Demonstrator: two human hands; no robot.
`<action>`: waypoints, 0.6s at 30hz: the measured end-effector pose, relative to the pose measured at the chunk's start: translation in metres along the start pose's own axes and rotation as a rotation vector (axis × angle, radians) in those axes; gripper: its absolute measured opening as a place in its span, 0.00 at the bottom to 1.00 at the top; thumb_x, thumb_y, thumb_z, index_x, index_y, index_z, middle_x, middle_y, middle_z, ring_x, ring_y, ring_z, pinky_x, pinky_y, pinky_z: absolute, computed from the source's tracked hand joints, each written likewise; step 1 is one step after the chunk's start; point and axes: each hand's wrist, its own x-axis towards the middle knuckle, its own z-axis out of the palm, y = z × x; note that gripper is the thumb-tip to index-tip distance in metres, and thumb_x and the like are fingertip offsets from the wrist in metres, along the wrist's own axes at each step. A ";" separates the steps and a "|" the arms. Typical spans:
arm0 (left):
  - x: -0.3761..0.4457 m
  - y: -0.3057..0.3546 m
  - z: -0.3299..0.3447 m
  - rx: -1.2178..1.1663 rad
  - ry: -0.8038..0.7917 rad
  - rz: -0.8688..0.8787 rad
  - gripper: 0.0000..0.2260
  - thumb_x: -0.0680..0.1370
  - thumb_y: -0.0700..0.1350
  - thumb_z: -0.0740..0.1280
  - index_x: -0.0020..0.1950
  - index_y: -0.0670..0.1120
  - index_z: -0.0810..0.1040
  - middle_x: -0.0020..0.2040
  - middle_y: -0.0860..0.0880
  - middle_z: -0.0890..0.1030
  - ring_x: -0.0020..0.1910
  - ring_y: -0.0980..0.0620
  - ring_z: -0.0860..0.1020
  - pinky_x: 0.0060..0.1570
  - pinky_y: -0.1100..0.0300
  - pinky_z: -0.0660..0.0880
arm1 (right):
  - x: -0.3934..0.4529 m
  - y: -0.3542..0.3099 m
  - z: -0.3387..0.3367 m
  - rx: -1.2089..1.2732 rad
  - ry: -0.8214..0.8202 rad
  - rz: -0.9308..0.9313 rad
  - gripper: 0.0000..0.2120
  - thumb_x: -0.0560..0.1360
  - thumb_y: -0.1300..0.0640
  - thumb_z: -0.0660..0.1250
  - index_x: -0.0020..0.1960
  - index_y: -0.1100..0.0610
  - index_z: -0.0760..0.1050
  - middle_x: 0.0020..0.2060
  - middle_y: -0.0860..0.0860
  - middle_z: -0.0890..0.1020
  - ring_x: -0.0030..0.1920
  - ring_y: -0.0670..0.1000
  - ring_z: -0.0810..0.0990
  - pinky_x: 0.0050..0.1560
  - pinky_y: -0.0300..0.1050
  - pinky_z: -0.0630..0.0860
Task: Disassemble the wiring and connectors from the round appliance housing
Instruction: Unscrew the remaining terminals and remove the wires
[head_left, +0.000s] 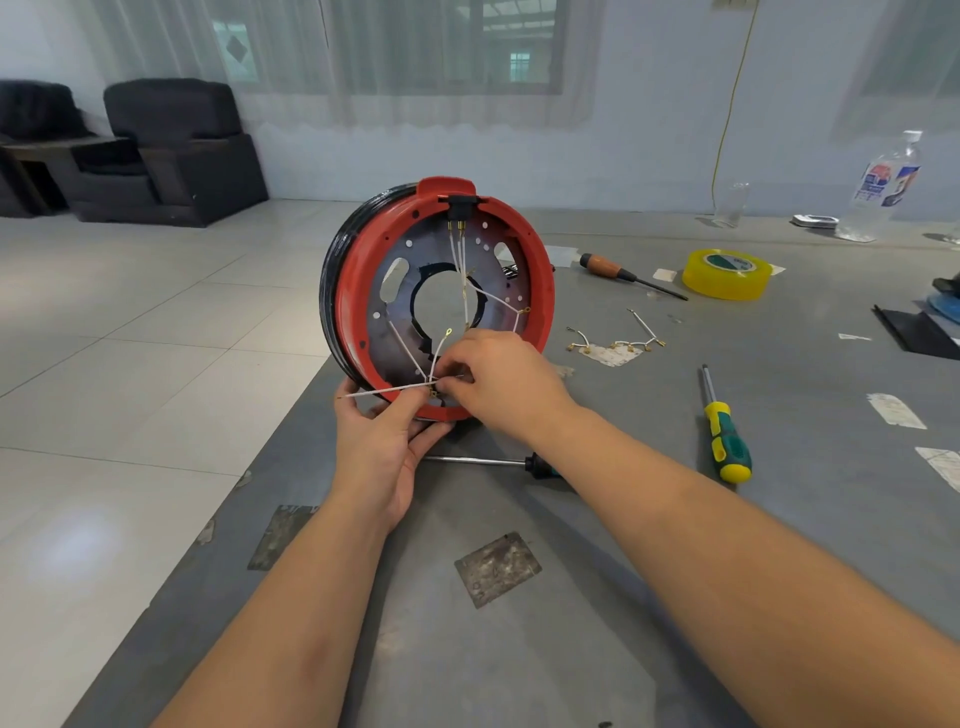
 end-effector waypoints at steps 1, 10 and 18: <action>0.000 0.000 0.000 0.001 0.003 0.000 0.27 0.78 0.32 0.73 0.70 0.52 0.67 0.55 0.38 0.85 0.53 0.33 0.86 0.50 0.43 0.86 | 0.000 0.000 0.000 -0.013 0.006 -0.013 0.07 0.77 0.51 0.70 0.53 0.50 0.84 0.50 0.48 0.82 0.51 0.53 0.81 0.49 0.53 0.80; -0.002 -0.001 -0.002 0.000 0.002 0.012 0.28 0.78 0.33 0.73 0.71 0.54 0.67 0.62 0.33 0.82 0.54 0.34 0.86 0.50 0.44 0.86 | -0.013 0.010 0.008 0.148 0.130 -0.093 0.04 0.80 0.60 0.68 0.52 0.59 0.81 0.48 0.53 0.79 0.48 0.55 0.79 0.49 0.55 0.77; 0.000 -0.001 -0.001 -0.065 0.092 0.025 0.31 0.79 0.33 0.72 0.75 0.53 0.62 0.64 0.35 0.80 0.53 0.40 0.88 0.47 0.47 0.86 | -0.032 0.060 -0.010 0.329 0.417 0.129 0.04 0.79 0.60 0.68 0.52 0.55 0.81 0.44 0.45 0.80 0.44 0.42 0.76 0.48 0.35 0.73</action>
